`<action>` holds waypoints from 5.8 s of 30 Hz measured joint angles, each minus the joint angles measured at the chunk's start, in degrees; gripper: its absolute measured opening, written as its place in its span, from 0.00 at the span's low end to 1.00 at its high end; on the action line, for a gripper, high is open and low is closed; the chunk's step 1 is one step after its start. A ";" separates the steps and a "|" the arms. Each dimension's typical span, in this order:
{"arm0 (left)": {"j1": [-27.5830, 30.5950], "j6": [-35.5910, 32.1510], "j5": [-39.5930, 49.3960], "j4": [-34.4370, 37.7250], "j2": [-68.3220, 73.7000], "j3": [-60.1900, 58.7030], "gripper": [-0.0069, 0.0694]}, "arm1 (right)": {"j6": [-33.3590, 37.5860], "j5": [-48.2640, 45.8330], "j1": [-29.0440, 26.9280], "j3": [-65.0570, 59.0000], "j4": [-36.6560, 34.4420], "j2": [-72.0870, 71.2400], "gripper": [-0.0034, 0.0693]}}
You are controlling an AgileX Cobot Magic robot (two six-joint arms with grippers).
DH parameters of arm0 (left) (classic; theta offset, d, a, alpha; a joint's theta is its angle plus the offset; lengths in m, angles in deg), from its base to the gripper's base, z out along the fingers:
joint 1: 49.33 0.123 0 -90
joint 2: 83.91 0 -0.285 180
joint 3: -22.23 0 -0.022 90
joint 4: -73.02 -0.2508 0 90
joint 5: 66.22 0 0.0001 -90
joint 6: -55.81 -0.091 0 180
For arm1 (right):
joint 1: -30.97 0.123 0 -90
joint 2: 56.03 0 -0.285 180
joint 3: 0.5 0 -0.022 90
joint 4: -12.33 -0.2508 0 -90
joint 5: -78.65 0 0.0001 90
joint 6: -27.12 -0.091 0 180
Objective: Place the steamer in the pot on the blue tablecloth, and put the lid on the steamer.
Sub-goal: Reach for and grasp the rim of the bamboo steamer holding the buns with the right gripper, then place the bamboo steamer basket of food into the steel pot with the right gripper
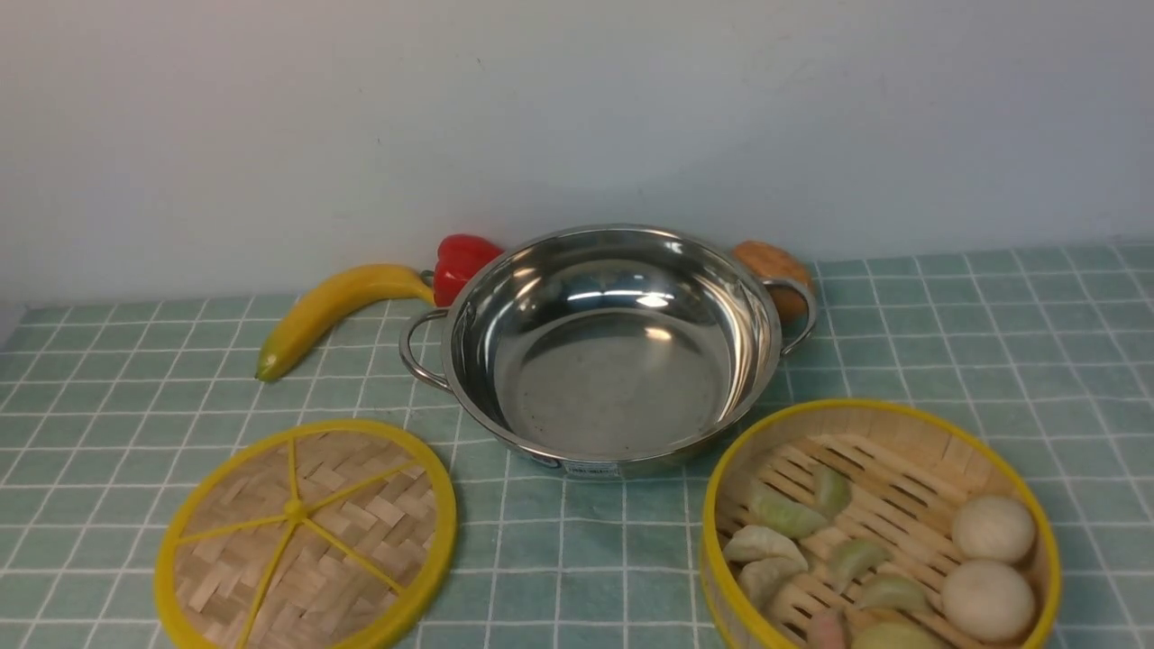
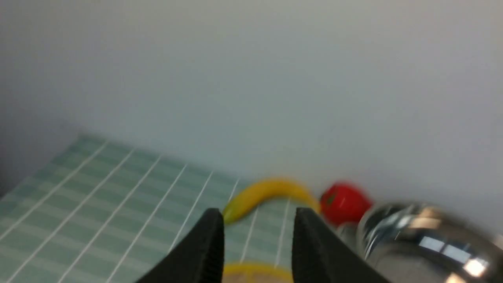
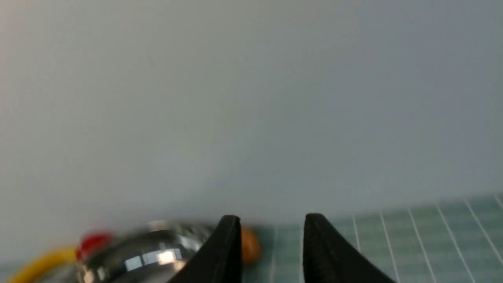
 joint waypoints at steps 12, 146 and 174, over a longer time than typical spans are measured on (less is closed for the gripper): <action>0.00 -24.65 20.25 15.94 28.41 3.18 0.41 | 15.95 -15.11 0.00 6.67 -4.92 36.54 0.38; 0.00 -30.11 16.62 19.72 39.83 3.31 0.41 | 6.00 -27.58 10.80 55.14 -4.49 67.72 0.17; 0.00 -30.11 16.62 19.72 39.83 3.31 0.41 | 1.76 -28.12 19.40 74.20 1.89 95.72 0.17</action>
